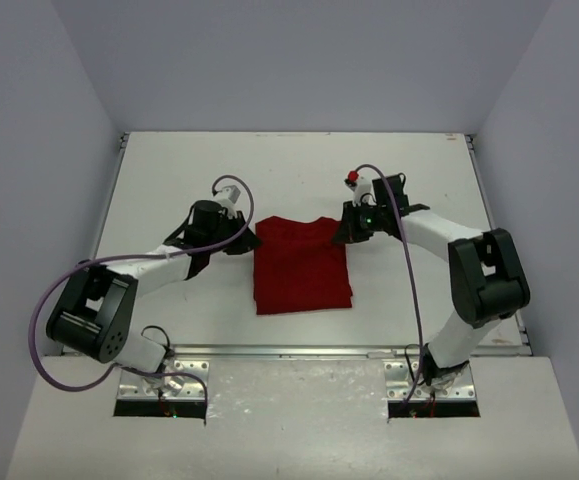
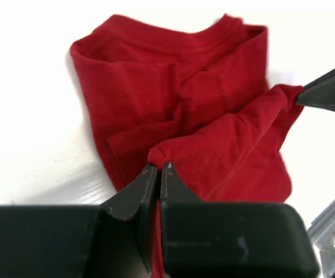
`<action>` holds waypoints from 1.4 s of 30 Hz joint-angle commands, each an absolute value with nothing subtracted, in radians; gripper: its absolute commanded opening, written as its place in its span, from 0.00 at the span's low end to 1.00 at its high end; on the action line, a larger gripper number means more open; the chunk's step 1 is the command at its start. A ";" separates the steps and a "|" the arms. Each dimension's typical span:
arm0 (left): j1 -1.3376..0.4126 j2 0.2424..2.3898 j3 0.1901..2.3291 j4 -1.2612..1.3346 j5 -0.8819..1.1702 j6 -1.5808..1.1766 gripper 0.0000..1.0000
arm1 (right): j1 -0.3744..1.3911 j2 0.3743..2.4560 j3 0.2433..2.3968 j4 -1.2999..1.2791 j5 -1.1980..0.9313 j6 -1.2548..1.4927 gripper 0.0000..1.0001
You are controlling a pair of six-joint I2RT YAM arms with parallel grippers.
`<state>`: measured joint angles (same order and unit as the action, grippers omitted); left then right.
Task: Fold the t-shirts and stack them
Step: Fold the tshirt
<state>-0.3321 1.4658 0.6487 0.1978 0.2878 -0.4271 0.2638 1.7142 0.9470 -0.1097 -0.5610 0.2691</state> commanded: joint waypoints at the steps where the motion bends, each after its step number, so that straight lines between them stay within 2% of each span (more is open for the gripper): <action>1: -0.331 1.394 0.638 0.221 0.304 -0.425 0.00 | 0.259 1.602 0.934 -0.072 -0.548 0.317 0.01; 11: -0.357 1.298 0.626 0.219 0.350 -0.472 0.01 | 0.261 1.439 0.919 -0.152 -0.523 0.348 0.01; 29: -0.357 1.247 0.739 0.164 0.367 -0.499 0.00 | 0.261 1.373 1.005 -0.206 -0.545 0.373 0.01; 42: -0.322 1.373 0.831 0.189 0.376 -0.503 0.00 | 0.244 1.540 1.137 -0.229 -0.543 0.356 0.01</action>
<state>-0.3378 1.3369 0.7887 0.1375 0.3569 -0.4992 0.2550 1.5005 1.0847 -0.2478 -0.5312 0.3584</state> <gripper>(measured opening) 0.012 0.013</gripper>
